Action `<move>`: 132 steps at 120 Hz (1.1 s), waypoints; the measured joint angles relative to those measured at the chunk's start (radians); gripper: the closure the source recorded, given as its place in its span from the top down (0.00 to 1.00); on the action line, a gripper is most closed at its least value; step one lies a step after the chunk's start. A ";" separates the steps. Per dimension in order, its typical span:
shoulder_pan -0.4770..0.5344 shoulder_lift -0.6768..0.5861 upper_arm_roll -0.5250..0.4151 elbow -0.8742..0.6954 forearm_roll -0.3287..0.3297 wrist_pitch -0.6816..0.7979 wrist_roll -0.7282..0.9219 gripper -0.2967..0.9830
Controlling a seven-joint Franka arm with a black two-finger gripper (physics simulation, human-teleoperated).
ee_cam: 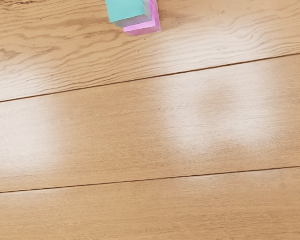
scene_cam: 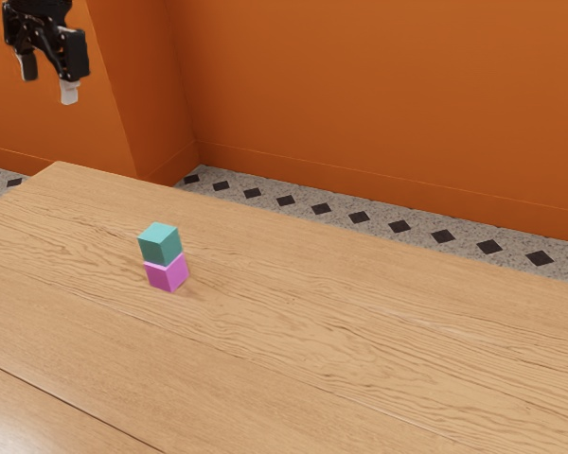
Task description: Pick up the blue block with one arm, and put the blue block on the table with one arm
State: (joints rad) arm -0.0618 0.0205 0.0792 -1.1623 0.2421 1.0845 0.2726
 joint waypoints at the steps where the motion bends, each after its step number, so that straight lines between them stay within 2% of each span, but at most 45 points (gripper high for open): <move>1: 0.001 0.003 0.000 -0.001 -0.002 0.006 0.002 0.77; 32: 0.100 0.057 0.005 -0.105 -0.039 0.147 0.057 0.77; 52: 0.183 0.079 0.006 -0.252 -0.043 0.318 0.081 0.77; 65: 0.199 0.103 0.016 -0.324 -0.045 0.437 0.093 0.77; 78: 0.245 0.137 0.020 -0.378 -0.099 0.543 0.104 0.77; 105: 0.252 0.233 0.019 -0.441 -0.096 0.756 0.120 0.77; 132: 0.252 0.305 0.019 -0.456 -0.172 0.885 0.104 0.77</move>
State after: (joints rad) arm 0.1903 0.3255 0.0982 -1.6185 0.0702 1.9696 0.3761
